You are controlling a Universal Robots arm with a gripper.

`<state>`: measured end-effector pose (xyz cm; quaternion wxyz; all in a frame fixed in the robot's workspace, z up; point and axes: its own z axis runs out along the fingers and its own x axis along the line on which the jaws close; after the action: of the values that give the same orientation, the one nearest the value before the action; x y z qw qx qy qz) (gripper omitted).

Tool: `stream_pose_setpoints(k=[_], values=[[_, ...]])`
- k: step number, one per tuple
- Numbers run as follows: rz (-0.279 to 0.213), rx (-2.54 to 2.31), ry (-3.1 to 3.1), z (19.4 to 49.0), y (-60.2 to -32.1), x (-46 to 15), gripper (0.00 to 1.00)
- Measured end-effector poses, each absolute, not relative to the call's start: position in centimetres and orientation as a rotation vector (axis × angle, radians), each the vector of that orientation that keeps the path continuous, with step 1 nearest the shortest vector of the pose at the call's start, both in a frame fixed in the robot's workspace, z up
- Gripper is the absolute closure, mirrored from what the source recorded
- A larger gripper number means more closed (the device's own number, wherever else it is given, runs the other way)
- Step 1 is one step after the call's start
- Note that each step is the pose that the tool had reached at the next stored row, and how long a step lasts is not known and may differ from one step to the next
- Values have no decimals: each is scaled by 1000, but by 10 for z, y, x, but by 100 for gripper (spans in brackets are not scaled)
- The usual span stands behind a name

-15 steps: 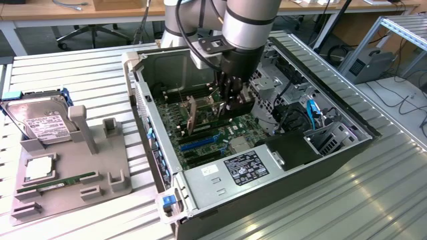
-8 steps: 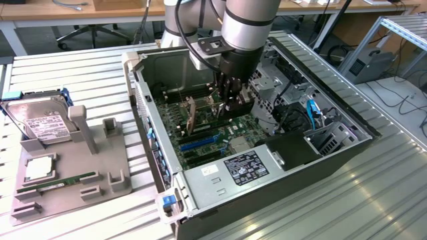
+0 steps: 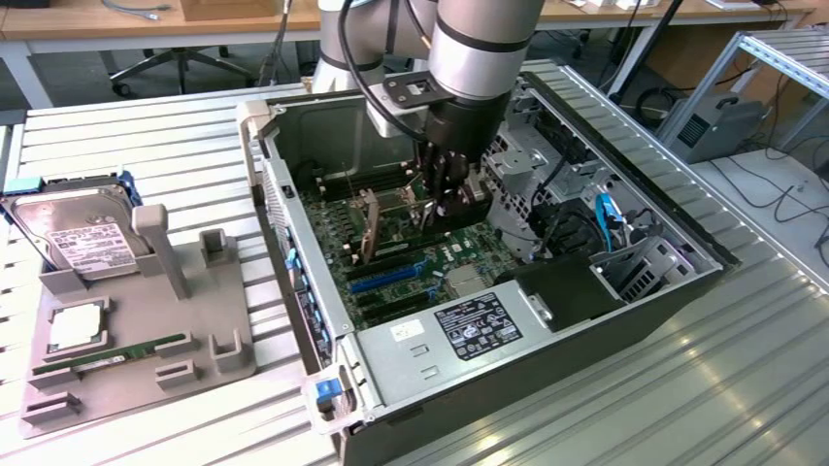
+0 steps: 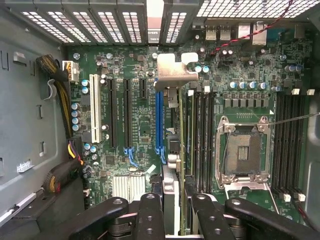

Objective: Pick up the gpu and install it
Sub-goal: 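Insert the gpu into the slot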

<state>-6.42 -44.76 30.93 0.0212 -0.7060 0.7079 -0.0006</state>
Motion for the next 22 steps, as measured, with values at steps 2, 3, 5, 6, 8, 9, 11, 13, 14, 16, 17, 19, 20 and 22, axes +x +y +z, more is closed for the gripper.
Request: stream_pose_setpoints(k=[2,3,5,6,8,9,11,13,14,16,17,19,20,22], values=[[-2,-2189,2195,309,-448,-65,73],[-2,-2189,2195,309,-448,-65,73],[-2,-2189,2194,309,-448,-65,73],[-2,-2189,2195,309,-448,-65,73],[-2,-2189,2195,309,-448,-66,73],[-2,-2189,2195,309,-448,-66,73],[-2,-2189,2195,309,-448,-68,73],[-2,-2189,2195,309,-448,-68,73],[-2,-2189,2195,309,-448,-68,73],[-2,-2189,2195,309,-448,-68,73],[-2,-2189,2195,309,-448,-68,73],[-2,-2189,2195,309,-448,-68,73],[-2,-2189,2195,309,-448,-68,73],[-2,-2188,2195,308,-448,-69,73]])
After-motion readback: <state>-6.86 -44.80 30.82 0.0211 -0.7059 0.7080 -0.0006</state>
